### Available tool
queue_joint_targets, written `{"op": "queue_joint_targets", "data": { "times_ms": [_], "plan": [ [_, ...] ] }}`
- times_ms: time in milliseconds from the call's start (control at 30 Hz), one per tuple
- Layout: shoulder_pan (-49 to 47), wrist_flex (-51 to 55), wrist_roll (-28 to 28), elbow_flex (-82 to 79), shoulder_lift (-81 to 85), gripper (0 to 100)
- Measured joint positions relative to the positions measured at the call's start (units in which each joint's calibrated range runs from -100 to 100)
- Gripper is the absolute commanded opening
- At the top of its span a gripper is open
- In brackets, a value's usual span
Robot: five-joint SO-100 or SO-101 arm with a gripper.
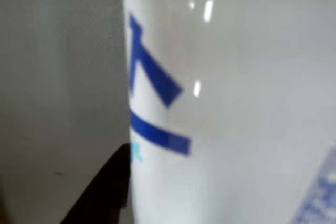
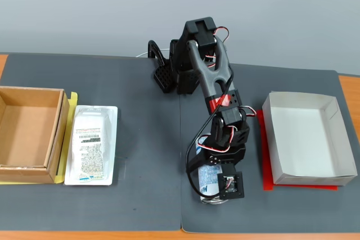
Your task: Pick the can and put it in the brown box
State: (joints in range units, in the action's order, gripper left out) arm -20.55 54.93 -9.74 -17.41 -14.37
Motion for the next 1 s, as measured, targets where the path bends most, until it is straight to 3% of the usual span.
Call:
{"op": "queue_joint_targets", "data": {
  "times_ms": [100,400,900,1000],
  "plan": [
    [0.0,0.0,0.0,0.0,-0.4,39],
    [0.1,0.1,0.1,0.7,-0.2,8],
    [1.9,4.9,0.1,1.0,5.2,8],
    [3.6,5.8,2.7,1.0,9.8,8]
  ]
}}
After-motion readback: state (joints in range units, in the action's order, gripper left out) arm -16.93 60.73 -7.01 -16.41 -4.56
